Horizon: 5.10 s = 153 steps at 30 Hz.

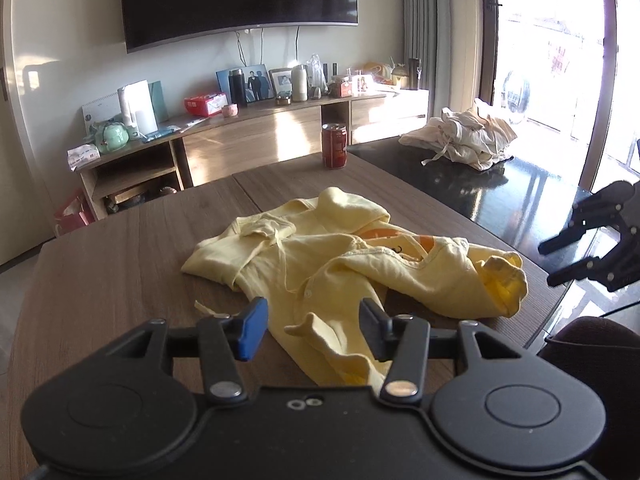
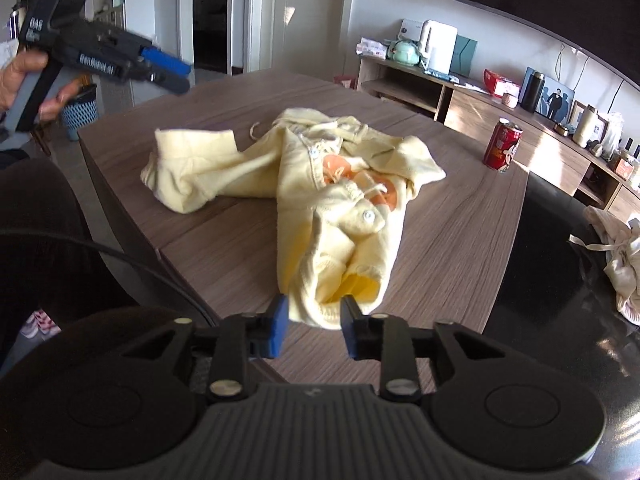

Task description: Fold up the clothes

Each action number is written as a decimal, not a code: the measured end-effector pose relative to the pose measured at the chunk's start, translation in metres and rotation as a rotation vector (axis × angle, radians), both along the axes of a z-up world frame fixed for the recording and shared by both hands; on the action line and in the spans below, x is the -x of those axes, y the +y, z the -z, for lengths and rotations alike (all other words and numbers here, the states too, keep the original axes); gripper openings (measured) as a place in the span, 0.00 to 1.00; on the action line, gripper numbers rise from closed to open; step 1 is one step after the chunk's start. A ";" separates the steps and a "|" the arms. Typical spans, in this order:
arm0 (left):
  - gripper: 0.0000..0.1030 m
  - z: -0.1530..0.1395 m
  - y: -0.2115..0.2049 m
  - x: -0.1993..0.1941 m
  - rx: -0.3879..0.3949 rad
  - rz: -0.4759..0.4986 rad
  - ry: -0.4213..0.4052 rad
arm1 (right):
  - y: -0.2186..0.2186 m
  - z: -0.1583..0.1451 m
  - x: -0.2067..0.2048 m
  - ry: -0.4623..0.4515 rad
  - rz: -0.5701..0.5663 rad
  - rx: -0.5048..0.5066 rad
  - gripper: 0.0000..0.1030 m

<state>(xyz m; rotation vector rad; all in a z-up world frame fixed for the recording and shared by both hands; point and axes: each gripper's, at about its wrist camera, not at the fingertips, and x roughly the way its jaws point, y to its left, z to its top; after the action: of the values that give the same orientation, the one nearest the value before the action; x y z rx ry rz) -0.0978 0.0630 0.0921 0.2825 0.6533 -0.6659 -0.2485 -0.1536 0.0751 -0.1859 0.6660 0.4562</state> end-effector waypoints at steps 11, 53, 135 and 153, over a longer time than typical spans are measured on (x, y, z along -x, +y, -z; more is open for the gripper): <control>0.49 0.030 -0.006 -0.023 0.105 -0.005 0.302 | 0.066 -0.006 -0.106 0.094 -0.091 0.032 0.55; 0.19 0.060 -0.033 0.101 -0.528 0.496 -0.120 | 0.071 0.017 -0.142 0.280 -0.161 0.171 0.52; 0.04 0.097 -0.127 -0.159 -0.366 -0.106 -0.279 | 0.075 0.039 -0.239 0.056 -0.041 0.181 0.54; 0.04 0.078 -0.103 -0.165 -0.272 -0.267 -0.333 | 0.076 0.040 -0.241 0.052 -0.008 0.183 0.54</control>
<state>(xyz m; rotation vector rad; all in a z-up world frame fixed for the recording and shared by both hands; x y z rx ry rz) 0.0668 -0.0401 0.0140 0.5351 0.4490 -0.2631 -0.0073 -0.0772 0.0350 -0.3505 0.7585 0.4088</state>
